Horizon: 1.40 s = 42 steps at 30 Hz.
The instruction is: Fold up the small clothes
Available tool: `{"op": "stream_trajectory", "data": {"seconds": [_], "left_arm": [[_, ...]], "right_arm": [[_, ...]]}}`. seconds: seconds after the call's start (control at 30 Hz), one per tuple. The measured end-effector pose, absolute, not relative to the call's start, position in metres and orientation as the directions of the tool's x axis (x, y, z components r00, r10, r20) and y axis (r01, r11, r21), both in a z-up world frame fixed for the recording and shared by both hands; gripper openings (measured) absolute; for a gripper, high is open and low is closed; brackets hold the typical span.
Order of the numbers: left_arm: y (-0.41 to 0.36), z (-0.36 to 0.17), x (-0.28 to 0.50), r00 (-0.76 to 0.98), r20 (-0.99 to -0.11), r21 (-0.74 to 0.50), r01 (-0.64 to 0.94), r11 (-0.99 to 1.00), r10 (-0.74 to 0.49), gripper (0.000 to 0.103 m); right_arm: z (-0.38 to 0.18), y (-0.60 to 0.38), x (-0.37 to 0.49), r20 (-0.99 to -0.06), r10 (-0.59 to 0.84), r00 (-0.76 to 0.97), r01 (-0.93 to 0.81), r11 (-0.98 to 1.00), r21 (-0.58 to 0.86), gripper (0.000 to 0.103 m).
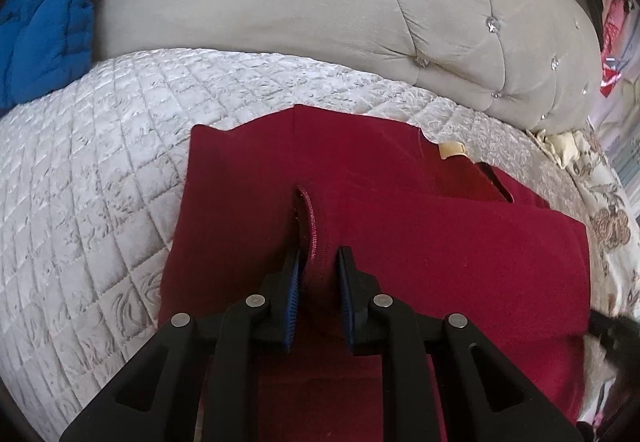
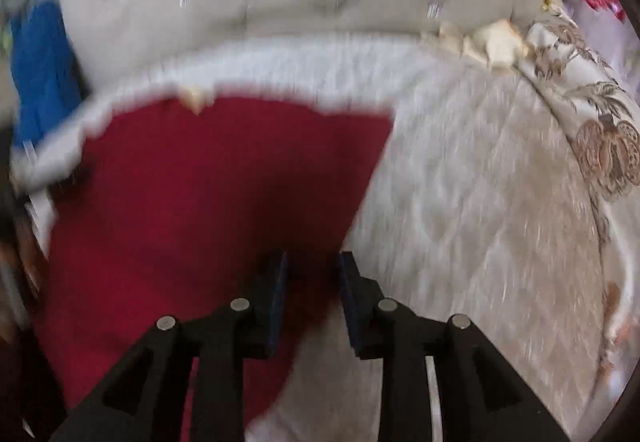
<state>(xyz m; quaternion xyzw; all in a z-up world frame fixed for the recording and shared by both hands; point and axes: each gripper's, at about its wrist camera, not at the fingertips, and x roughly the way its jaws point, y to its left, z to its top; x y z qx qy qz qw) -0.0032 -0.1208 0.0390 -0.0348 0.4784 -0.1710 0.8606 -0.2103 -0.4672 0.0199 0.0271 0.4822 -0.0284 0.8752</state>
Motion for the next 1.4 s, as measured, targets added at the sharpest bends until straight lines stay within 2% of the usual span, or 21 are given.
{"op": "stream_trajectory", "data": {"seconds": [0.1, 0.2, 0.3, 0.37, 0.47, 0.57, 0.63, 0.67, 0.7, 0.77, 0.8, 0.87, 1.0, 1.1, 1.3, 1.33, 1.37, 1.4], "left_arm": [[-0.114, 0.042, -0.004, 0.484, -0.805, -0.249, 0.25, 0.936, -0.344, 0.0], [-0.112, 0.044, -0.004, 0.484, -0.8, -0.267, 0.242, 0.933, -0.355, 0.0], [-0.111, 0.045, -0.004, 0.49, -0.795, -0.269, 0.243, 0.932, -0.358, 0.0], [-0.111, 0.045, -0.004, 0.49, -0.794, -0.27, 0.244, 0.931, -0.359, 0.0], [-0.109, 0.05, -0.004, 0.501, -0.779, -0.288, 0.246, 0.925, -0.376, 0.0], [-0.105, 0.06, -0.005, 0.528, -0.756, -0.292, 0.257, 0.921, -0.387, 0.0], [-0.101, 0.063, -0.004, 0.544, -0.752, -0.284, 0.243, 0.928, -0.372, 0.0], [-0.098, 0.062, -0.002, 0.542, -0.756, -0.287, 0.23, 0.93, -0.368, 0.0], [-0.095, 0.061, -0.001, 0.538, -0.758, -0.295, 0.22, 0.93, -0.368, 0.0], [-0.09, 0.059, 0.001, 0.535, -0.766, -0.299, 0.195, 0.934, -0.357, 0.0], [-0.089, 0.059, 0.002, 0.543, -0.771, -0.28, 0.18, 0.943, -0.333, 0.0], [-0.088, 0.058, 0.002, 0.565, -0.779, -0.225, 0.151, 0.963, -0.271, 0.0], [-0.086, 0.055, 0.003, 0.541, -0.786, -0.253, 0.162, 0.954, -0.301, 0.0], [-0.087, 0.053, 0.003, 0.532, -0.792, -0.253, 0.161, 0.954, -0.3, 0.0], [-0.09, 0.051, 0.002, 0.523, -0.798, -0.248, 0.165, 0.954, -0.298, 0.0], [-0.091, 0.051, 0.001, 0.522, -0.798, -0.25, 0.168, 0.954, -0.301, 0.0], [-0.091, 0.051, 0.001, 0.523, -0.797, -0.25, 0.17, 0.953, -0.302, 0.0], [-0.091, 0.051, 0.001, 0.524, -0.795, -0.251, 0.173, 0.953, -0.304, 0.0]], "right_arm": [[0.02, -0.473, -0.225, -0.877, 0.073, 0.474, 0.07, 0.99, 0.12, 0.028], [0.038, -0.487, -0.232, -0.826, 0.03, 0.563, 0.117, 0.986, 0.115, 0.03], [0.05, -0.506, -0.222, -0.775, 0.05, 0.63, 0.194, 0.956, 0.219, 0.063], [0.04, -0.513, -0.201, -0.793, 0.065, 0.606, 0.213, 0.947, 0.24, 0.064], [0.025, -0.511, -0.185, -0.796, 0.144, 0.588, 0.198, 0.928, 0.315, 0.056], [0.03, -0.52, -0.17, -0.739, 0.151, 0.657, 0.213, 0.903, 0.374, 0.059], [0.026, -0.52, -0.155, -0.757, 0.15, 0.636, 0.214, 0.908, 0.359, 0.057], [0.024, -0.517, -0.147, -0.776, 0.148, 0.613, 0.208, 0.918, 0.339, 0.032], [0.028, -0.514, -0.144, -0.773, 0.129, 0.621, 0.2, 0.928, 0.315, 0.015], [0.043, -0.51, -0.154, -0.715, 0.124, 0.687, 0.176, 0.927, 0.331, 0.013], [0.048, -0.509, -0.159, -0.696, 0.126, 0.707, 0.173, 0.923, 0.343, 0.014], [0.048, -0.508, -0.166, -0.724, 0.082, 0.685, 0.211, 0.929, 0.305, 0.031], [0.046, -0.497, -0.192, -0.722, 0.108, 0.684, 0.14, 0.951, 0.275, 0.031], [0.018, -0.486, -0.2, -0.834, 0.074, 0.547, 0.166, 0.967, 0.194, 0.029], [0.045, -0.491, -0.222, -0.802, 0.088, 0.591, 0.162, 0.961, 0.225, 0.03], [0.052, -0.494, -0.218, -0.785, 0.082, 0.613, 0.172, 0.957, 0.234, 0.036], [0.057, -0.497, -0.212, -0.772, 0.063, 0.633, 0.191, 0.953, 0.234, 0.055], [0.06, -0.5, -0.204, -0.76, 0.044, 0.648, 0.212, 0.949, 0.235, 0.066]]}}
